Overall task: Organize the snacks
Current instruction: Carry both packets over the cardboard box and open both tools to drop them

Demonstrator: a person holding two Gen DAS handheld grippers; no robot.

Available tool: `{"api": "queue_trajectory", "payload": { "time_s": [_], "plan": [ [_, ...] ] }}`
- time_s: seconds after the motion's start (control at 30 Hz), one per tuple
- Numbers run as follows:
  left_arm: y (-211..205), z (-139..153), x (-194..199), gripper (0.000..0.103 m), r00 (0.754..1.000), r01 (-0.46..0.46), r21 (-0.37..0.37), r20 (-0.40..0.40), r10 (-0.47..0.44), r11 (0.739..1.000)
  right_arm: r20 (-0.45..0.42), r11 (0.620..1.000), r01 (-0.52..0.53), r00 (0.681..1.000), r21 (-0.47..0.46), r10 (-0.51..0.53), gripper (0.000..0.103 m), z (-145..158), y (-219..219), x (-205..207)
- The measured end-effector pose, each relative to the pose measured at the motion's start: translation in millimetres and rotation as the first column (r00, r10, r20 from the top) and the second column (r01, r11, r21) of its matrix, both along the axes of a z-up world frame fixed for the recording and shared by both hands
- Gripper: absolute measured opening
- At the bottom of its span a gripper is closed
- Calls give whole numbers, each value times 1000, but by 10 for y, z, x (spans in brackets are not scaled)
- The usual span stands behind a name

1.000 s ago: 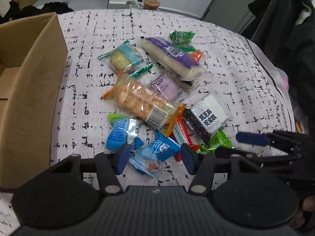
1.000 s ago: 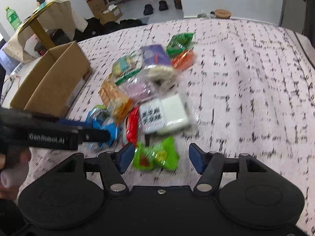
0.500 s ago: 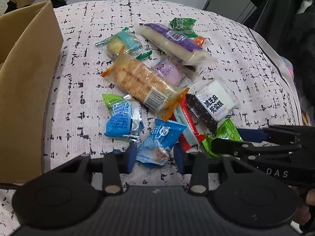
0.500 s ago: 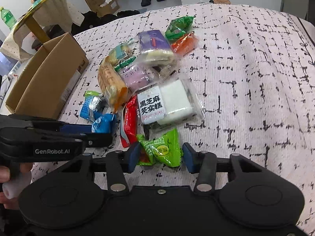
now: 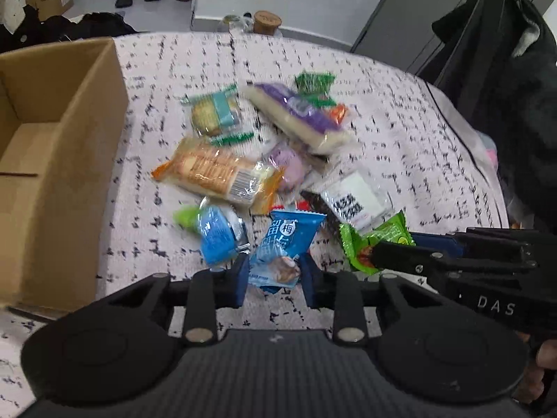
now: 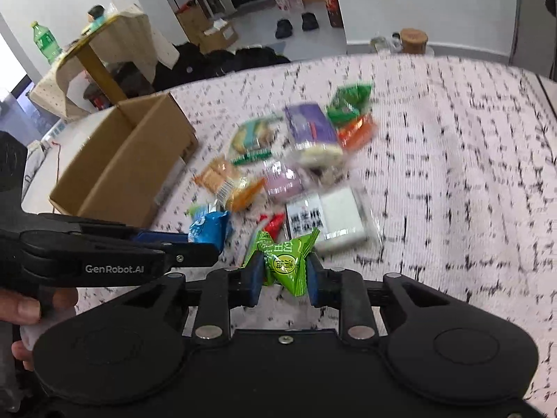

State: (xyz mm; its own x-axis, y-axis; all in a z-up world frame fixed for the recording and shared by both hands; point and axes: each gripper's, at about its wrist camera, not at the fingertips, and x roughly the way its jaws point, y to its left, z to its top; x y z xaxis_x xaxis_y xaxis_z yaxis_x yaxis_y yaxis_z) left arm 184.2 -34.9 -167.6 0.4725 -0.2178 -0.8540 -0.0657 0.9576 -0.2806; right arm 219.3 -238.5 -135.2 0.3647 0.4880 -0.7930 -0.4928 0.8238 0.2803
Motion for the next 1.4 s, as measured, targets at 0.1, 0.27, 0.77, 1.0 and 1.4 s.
{"api": "queue_trajectory", "payload": {
  "time_s": [0.1, 0.27, 0.77, 1.0, 1.4],
  "plan": [
    [50, 126, -24, 30, 1000, -12, -7, 21, 12, 1000, 23, 1000, 3, 1000, 15, -3, 25, 71, 11, 41],
    [146, 341, -65, 30, 998, -23, -9, 64, 24, 1000, 56, 999, -7, 998, 40, 5, 25, 179, 108, 87],
    [774, 922, -310, 30, 960, -221, 50, 188, 209, 974, 228, 986, -126, 969, 113, 98, 25, 579, 822, 143],
    [1042, 1039, -469, 30, 935, -310, 66, 203, 291, 949, 314, 970, -215, 934, 112, 170, 25, 749, 1161, 184],
    [1448, 1159, -473, 30, 903, -388, 102, 242, 356, 916, 344, 953, -269, 916, 139, 208, 25, 855, 1525, 285]
  ]
}}
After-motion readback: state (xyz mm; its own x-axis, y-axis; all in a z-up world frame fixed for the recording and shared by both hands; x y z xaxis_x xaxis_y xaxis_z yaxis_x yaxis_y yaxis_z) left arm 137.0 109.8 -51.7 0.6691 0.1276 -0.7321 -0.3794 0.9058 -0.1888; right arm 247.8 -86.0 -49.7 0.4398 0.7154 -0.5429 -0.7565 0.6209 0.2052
